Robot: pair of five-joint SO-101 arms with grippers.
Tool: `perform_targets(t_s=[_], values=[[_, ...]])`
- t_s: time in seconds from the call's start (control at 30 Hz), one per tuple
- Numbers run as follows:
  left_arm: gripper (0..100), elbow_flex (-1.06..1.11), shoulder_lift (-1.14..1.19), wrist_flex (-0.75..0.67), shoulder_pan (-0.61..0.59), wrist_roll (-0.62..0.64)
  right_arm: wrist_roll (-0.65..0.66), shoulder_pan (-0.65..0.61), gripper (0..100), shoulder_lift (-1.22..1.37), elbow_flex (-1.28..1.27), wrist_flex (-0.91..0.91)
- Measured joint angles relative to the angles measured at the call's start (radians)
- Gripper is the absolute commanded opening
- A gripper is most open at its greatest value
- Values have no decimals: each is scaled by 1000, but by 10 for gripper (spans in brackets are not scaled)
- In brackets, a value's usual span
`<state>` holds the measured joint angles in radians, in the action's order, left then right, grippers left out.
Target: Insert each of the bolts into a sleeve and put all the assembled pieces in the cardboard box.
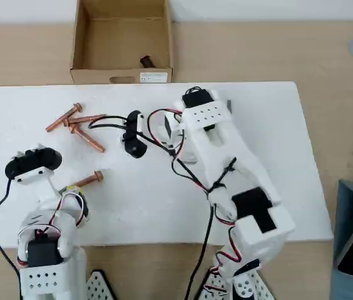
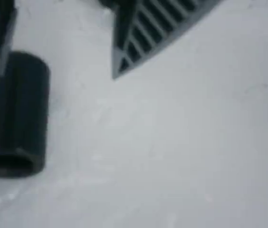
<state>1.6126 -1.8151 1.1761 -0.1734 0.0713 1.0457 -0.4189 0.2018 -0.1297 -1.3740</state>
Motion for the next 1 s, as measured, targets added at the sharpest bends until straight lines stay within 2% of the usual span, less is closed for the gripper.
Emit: perform_targets(t_s=[0.57,0.77,1.0], values=[[2,0,0,0,0,0,0,-2,169,166,86,37],[2,0,0,0,0,0,0,3,81,204,117,46],[2,0,0,0,0,0,0,5,48,224,130,49]])
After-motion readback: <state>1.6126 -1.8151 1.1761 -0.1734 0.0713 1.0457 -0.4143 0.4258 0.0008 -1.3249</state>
